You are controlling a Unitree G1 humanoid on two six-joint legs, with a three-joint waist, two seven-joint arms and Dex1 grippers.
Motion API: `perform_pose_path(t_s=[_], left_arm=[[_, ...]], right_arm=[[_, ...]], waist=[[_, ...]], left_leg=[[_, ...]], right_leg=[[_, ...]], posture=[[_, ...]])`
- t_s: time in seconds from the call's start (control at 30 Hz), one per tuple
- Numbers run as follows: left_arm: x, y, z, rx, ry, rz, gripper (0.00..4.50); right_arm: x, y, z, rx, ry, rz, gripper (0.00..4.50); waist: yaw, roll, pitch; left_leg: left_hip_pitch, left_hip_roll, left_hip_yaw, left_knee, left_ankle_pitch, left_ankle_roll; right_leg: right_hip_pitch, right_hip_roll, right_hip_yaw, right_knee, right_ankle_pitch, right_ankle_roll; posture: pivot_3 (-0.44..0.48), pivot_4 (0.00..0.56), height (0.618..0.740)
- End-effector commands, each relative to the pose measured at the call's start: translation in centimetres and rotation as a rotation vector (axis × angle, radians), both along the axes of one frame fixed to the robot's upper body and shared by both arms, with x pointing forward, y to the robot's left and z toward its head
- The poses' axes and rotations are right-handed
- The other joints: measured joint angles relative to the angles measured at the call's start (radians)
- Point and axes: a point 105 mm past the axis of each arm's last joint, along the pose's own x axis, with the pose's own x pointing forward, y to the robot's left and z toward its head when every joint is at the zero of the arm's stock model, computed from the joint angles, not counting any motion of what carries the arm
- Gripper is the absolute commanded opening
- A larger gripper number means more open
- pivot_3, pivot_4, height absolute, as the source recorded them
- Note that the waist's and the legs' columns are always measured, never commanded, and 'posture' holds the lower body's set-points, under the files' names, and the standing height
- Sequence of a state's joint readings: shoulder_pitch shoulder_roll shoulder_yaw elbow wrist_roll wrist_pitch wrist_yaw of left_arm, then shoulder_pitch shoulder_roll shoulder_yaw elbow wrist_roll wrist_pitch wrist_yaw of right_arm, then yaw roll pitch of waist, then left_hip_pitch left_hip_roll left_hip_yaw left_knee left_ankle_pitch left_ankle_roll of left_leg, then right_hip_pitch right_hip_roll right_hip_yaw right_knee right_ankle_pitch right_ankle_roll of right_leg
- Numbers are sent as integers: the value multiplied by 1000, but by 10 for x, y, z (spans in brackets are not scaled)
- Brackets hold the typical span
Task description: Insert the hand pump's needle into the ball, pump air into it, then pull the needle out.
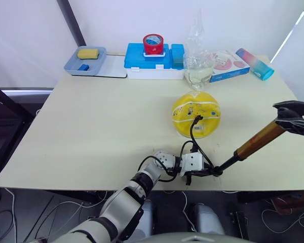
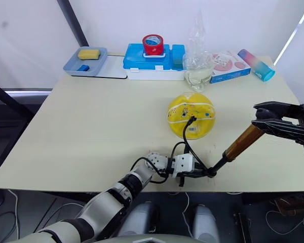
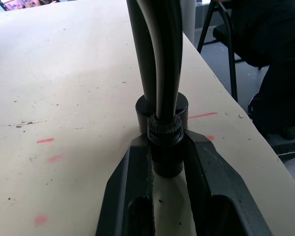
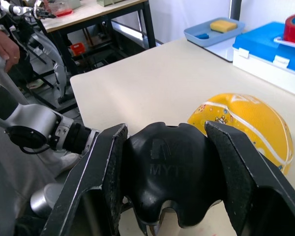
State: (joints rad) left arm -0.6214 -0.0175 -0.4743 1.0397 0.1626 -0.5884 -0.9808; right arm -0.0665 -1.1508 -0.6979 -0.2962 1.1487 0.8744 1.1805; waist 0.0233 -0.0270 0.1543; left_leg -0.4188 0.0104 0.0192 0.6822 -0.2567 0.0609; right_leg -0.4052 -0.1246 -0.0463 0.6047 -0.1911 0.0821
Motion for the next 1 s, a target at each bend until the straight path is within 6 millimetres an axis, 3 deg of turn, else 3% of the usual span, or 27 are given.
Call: perform_pose_path(t_s=[0.03,0.4,0.57,0.63,1.0], left_arm=[[-11,30,-43,183,103,28,378],[-9,28,-42,178,100,38,378],[-10,28,-42,177,103,40,378],[-10,27,-42,176,102,38,378],[-12,27,-43,175,106,36,378]], right_arm=[[-6,-1,6,-21,-63,3,2000],[5,12,-99,-128,54,-1,2000],[11,15,-126,-165,29,-18,2000],[13,17,-128,-153,11,-23,2000],[9,3,-36,-61,-157,-28,2000]], waist=[[0,0,0],[-1,-6,-3],[0,-6,-4],[1,-6,-4],[6,0,-1]], left_leg=[[0,0,0,0,0,0],[2,0,-1,0,-2,-3],[2,0,0,0,-1,-2],[2,0,-1,0,-1,-2],[2,0,0,0,-1,-2]], right_leg=[[0,0,0,0,0,0],[1,1,0,0,-2,4],[1,1,0,0,-2,4],[1,1,0,0,-2,4],[1,0,0,0,0,1]], posture=[[0,150,739],[0,150,739],[0,150,739],[0,150,739],[0,150,739]])
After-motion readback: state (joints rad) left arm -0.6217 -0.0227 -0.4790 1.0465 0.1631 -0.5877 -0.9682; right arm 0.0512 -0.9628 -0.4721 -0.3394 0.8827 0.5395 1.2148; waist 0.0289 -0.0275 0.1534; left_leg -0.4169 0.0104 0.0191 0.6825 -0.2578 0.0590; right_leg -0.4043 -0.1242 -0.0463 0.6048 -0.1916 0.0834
